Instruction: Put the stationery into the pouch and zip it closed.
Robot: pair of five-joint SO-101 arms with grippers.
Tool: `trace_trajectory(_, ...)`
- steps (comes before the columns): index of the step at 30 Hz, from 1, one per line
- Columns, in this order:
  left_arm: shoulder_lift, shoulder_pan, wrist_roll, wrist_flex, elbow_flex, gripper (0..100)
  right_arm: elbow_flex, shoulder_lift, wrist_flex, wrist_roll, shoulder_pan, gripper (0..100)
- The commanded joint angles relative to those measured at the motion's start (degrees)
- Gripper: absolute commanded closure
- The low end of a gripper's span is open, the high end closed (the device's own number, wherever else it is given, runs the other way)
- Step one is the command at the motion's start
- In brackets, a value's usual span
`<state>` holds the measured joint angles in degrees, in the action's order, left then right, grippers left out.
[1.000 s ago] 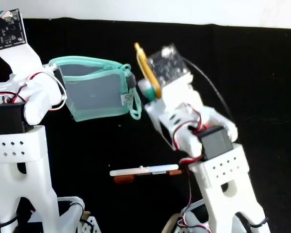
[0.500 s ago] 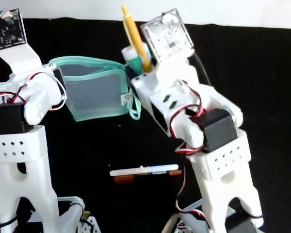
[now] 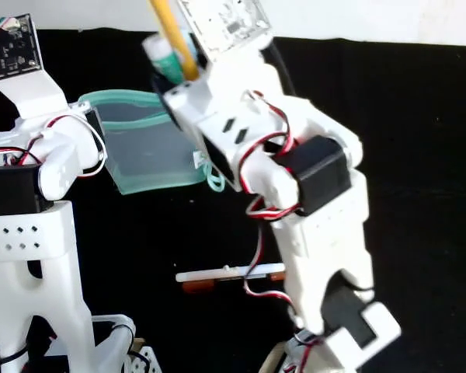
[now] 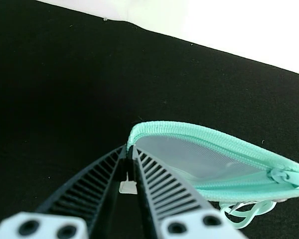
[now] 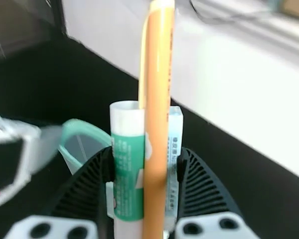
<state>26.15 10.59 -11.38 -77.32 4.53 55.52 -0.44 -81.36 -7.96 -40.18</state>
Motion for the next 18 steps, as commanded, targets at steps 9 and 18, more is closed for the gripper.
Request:
trace_trajectory(9, -2.4, -0.7, 0.3, 0.2, 0.4, 99, 34.3, 21.4, -2.8, 0.8, -4.0, 99.1)
trace_trajectory(18, -2.8, -0.6, 0.3, 1.3, 0.8, 99, 46.1, 34.2, -2.4, 4.2, -4.0, 99.1)
